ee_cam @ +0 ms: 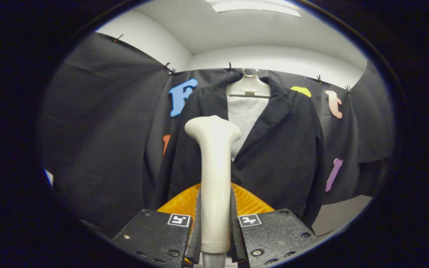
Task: Iron the clothes twice with a garment steamer, once on the left side and once on the right side.
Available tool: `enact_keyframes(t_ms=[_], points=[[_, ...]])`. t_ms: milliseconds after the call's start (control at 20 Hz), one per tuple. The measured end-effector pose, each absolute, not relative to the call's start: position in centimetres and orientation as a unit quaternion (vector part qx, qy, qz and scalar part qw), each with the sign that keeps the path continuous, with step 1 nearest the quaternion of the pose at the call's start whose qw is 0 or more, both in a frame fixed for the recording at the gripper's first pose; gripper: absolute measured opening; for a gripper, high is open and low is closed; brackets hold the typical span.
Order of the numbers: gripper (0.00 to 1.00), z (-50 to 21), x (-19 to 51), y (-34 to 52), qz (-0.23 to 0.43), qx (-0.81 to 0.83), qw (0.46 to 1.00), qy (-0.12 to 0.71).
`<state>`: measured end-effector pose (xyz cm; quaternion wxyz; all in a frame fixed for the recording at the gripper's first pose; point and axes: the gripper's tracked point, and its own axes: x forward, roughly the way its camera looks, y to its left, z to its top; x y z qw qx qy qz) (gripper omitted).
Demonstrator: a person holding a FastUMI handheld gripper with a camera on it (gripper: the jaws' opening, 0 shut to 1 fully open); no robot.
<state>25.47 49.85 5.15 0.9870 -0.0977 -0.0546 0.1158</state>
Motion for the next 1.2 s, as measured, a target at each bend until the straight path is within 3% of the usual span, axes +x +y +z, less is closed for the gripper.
enact_keyframes(t_ms=[1200], points=[[0.34,-7.8,23.0,46.5,0.110,-0.161,0.978,0.080]])
